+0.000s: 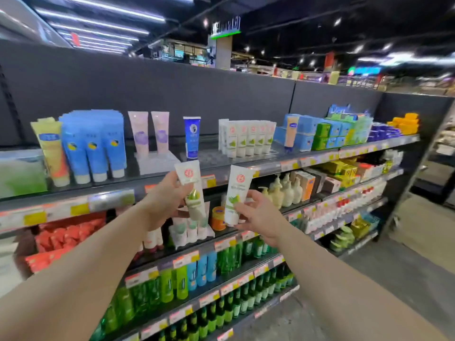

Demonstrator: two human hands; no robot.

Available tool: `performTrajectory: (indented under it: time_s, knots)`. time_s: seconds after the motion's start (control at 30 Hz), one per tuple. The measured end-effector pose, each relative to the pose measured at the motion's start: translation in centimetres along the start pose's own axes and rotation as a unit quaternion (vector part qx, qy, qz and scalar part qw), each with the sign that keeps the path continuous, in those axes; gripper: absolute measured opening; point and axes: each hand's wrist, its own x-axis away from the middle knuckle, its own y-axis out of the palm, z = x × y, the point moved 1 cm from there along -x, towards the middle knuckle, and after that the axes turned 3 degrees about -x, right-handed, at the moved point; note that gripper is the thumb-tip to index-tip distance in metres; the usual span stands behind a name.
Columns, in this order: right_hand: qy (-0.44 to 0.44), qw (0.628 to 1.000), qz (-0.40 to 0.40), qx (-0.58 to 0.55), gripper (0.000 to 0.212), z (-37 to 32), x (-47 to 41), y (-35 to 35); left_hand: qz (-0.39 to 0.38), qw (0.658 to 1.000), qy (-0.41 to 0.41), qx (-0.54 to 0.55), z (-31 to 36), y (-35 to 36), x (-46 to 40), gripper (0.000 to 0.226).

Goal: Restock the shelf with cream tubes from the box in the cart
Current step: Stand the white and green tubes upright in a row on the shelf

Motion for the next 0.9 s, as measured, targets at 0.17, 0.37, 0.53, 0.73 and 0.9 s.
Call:
performTrajectory:
  time_s: [0.17,0.37,0.53,0.73,0.9]
  knots:
    - [-0.009,0.999,0.018,-0.043,0.024,0.1,-7.2,-4.2,-0.004,1.000,0.030,-0.009,1.2,2.3,-8.6,0.035]
    - [-0.004,0.992,0.020,-0.123,0.029,-0.6,-14.4,-8.4,-0.017,0.996,0.046,-0.074,2.7,5.0,-16.3,0.026]
    - [-0.021,0.995,0.012,-0.096,0.027,-1.8,-19.2,-11.6,0.004,0.996,0.065,-0.059,3.9,6.8,-20.0,0.030]
    - [-0.094,0.995,-0.027,0.027,0.028,-3.7,-25.0,-13.8,0.080,0.992,0.057,-0.074,4.4,8.0,-22.3,0.033]
    - [-0.176,0.967,-0.078,0.166,0.013,-5.1,-28.3,-12.3,0.187,0.979,0.028,-0.076,4.2,8.7,-22.1,0.027]
